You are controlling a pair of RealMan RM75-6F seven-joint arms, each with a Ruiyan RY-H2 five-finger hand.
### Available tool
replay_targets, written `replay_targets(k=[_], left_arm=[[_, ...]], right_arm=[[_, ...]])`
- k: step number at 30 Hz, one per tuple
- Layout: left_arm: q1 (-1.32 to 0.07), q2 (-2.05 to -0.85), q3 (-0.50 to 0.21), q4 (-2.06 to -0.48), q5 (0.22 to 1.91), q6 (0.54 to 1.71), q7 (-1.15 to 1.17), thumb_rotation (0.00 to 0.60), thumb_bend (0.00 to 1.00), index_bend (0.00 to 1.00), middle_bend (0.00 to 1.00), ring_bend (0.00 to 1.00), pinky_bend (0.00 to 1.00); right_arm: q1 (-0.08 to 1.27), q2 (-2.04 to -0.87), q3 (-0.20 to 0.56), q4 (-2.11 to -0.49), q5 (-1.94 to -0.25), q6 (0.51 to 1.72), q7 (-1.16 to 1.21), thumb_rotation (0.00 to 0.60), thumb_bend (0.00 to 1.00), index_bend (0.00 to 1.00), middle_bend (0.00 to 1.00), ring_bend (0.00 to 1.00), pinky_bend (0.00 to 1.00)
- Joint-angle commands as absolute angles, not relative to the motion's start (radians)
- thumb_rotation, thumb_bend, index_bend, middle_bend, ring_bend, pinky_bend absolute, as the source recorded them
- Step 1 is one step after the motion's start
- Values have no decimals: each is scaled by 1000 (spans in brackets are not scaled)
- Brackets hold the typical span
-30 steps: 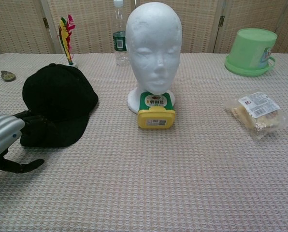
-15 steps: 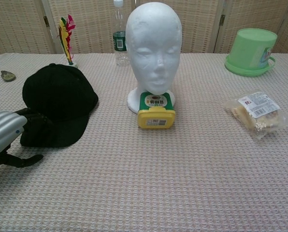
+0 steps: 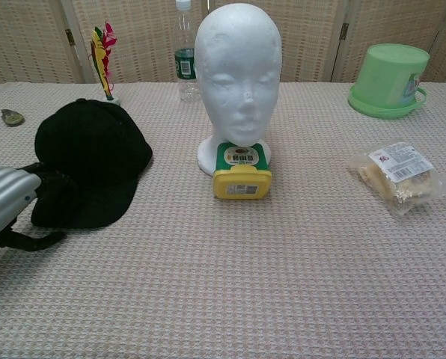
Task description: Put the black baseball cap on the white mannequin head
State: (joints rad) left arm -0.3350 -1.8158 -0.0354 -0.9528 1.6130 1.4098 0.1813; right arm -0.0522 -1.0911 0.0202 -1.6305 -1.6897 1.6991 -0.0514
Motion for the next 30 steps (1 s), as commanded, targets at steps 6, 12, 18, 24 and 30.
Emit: replay_targets(k=[6, 12, 18, 24, 30], left_arm=[[-335, -1853, -39, -896, 1608, 1433, 170, 600, 281, 394, 409, 257, 433], [-333, -1886, -39, -849, 1605, 1449, 159, 600, 281, 398, 415, 262, 433], [-333, -1913, -42, -814, 1602, 1468, 147, 600, 281, 401, 420, 263, 433], [-333, -1941, -49, -774, 1599, 1491, 125, 600, 281, 426, 454, 292, 433], [-333, -1984, -49, -711, 1600, 1513, 102, 600, 281, 466, 501, 331, 465]], right_arm=[[-52, -1091, 20, -1632, -1692, 1699, -54, 600, 217, 0, 0, 0, 0], [-54, -1089, 21, -1632, -1692, 1701, -52, 600, 217, 0, 0, 0, 0], [-54, -1088, 22, -1633, -1692, 1703, -50, 600, 217, 0, 0, 0, 0], [-53, -1088, 22, -1634, -1691, 1700, -50, 600, 217, 0, 0, 0, 0], [-52, -1088, 23, -1635, -1690, 1697, -55, 600, 217, 0, 0, 0, 0]])
